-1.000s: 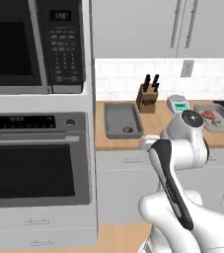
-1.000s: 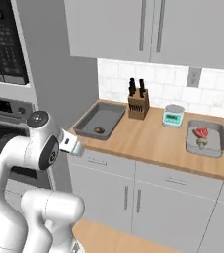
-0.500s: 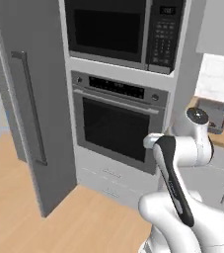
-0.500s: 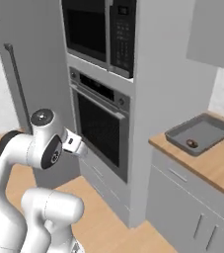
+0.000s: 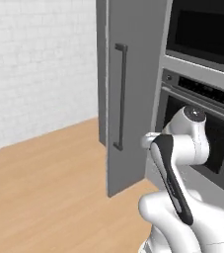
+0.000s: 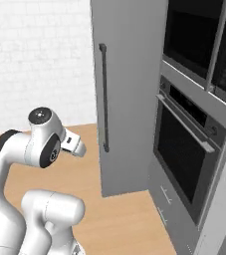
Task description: Place one mushroom and one steak in each tupperware on the nearby counter, to pack two identical lunches.
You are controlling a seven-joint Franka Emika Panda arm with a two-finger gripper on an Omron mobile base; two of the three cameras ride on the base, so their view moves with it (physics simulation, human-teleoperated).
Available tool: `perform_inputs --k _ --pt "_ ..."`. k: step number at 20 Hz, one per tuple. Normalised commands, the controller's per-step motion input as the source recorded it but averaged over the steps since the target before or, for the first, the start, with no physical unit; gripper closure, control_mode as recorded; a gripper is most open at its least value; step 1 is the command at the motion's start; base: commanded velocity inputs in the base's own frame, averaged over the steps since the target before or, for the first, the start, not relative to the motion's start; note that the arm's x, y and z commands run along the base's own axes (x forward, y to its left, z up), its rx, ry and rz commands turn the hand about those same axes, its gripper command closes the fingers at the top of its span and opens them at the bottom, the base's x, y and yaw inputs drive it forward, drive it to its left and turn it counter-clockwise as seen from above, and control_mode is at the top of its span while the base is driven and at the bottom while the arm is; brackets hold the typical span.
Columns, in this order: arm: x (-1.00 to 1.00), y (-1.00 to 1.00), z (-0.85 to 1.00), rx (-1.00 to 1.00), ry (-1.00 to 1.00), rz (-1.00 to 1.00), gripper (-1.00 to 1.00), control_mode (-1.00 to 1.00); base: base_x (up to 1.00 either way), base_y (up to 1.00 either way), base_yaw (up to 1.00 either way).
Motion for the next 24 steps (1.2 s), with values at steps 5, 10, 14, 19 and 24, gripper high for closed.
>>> perform_inputs --k 5,10,14,19,24 --pt "0.0 0.0 0.0 0.0 0.0 0.0 -1.0 1.0 0.92 1.0 0.25" --pt "0.0 0.0 0.0 0.0 0.0 0.0 -1.0 1.0 1.0 1.0 0.16" --pt "0.0 0.0 0.0 0.0 0.0 0.0 -1.0 1.0 1.0 1.0 0.01" --pt "0.0 0.0 0.0 0.0 0.0 0.0 -1.0 1.0 0.6 0.31 0.1" --pt "0.0 0.0 0.0 0.0 0.0 0.0 -1.0 1.0 0.83 0.5 0.03"
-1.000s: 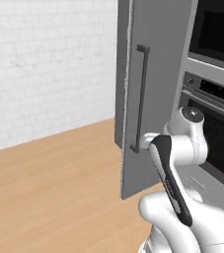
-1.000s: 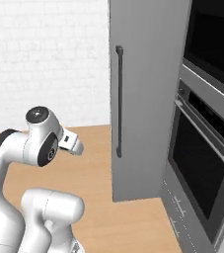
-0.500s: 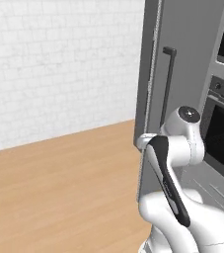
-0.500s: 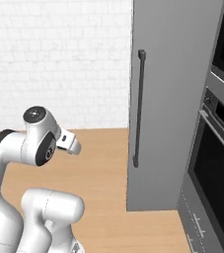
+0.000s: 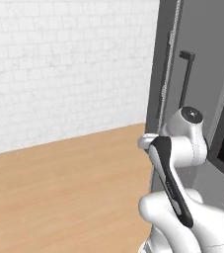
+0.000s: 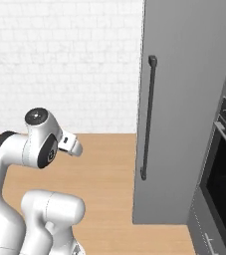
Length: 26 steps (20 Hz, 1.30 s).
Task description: Place one mushroom and one steak in each tupperware on the nearby counter, to pack two identical lunches.
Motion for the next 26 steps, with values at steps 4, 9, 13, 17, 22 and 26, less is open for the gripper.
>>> perform_inputs --k 4,9,13,17,22,26 --pt "0.0 0.0 0.0 0.0 0.0 0.0 -1.0 1.0 1.0 1.0 0.0" --pt "0.0 0.0 0.0 0.0 0.0 0.0 -1.0 1.0 1.0 1.0 -0.03" --pt "0.0 0.0 0.0 0.0 0.0 0.0 -1.0 1.0 1.0 0.94 -0.15" --pt "0.0 0.0 0.0 0.0 0.0 0.0 -1.0 1.0 1.0 0.89 -0.2" --pt "0.0 0.0 0.0 0.0 0.0 0.0 -1.0 1.0 0.53 -0.2 0.17" --pt "0.0 0.0 0.0 0.0 0.0 0.0 -1.0 1.0 1.0 0.87 0.0"
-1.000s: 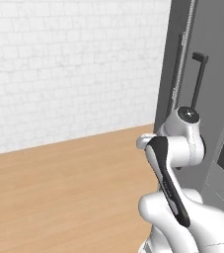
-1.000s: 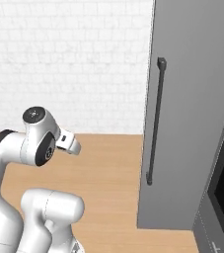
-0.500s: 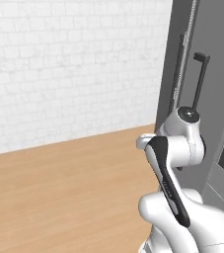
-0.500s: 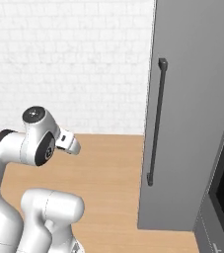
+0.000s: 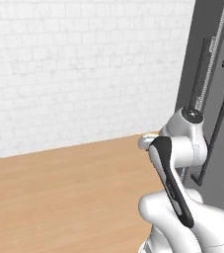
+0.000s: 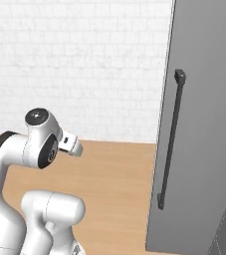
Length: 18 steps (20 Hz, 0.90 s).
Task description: Place one mushroom and one steak in each tupperware on the nearby counter, to pack two identical lunches.
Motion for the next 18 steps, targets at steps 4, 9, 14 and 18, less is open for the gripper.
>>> perform_inputs --k 4,9,14,18 --pt "0.0 0.0 0.0 0.0 0.0 0.0 -1.0 1.0 1.0 0.99 -0.04" --pt "0.0 0.0 0.0 0.0 0.0 0.0 -1.0 1.0 1.0 0.67 -0.1" --pt "0.0 0.0 0.0 0.0 0.0 0.0 -1.0 1.0 1.0 0.05 -0.06" --pt "0.0 0.0 0.0 0.0 0.0 0.0 -1.0 1.0 0.94 -0.45 -0.41"
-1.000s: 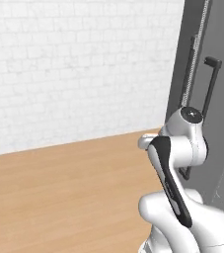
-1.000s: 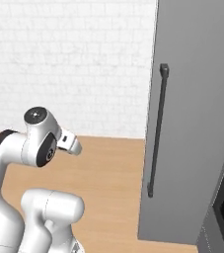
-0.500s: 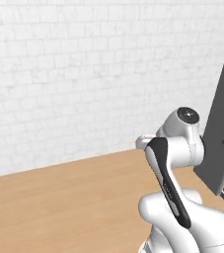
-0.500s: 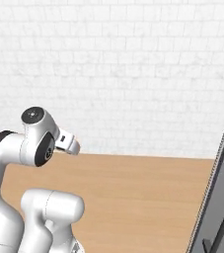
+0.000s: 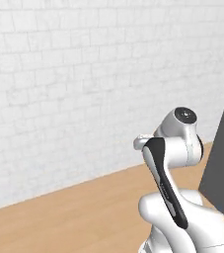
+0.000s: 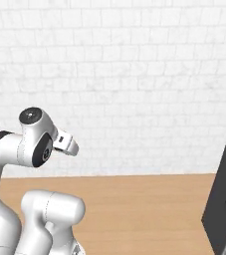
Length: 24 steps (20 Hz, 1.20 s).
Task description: Place one mushroom and one steak in each tupperware on the nearby counter, to pack two identical lunches.
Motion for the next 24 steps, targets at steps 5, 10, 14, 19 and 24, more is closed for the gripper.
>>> perform_inputs --k 5,10,14,19,24 --pt "0.0 0.0 0.0 0.0 0.0 0.0 -1.0 1.0 0.45 -0.21 -0.79" --pt "0.0 0.0 0.0 0.0 0.0 0.0 -1.0 1.0 0.65 0.06 -0.8" --pt "0.0 0.0 0.0 0.0 0.0 0.0 -1.0 1.0 0.77 0.22 -0.74" --pt "0.0 0.0 0.0 0.0 0.0 0.0 -1.0 1.0 0.52 0.33 -0.82" --pt "0.0 0.0 0.0 0.0 0.0 0.0 -1.0 1.0 0.05 -0.04 -0.89"
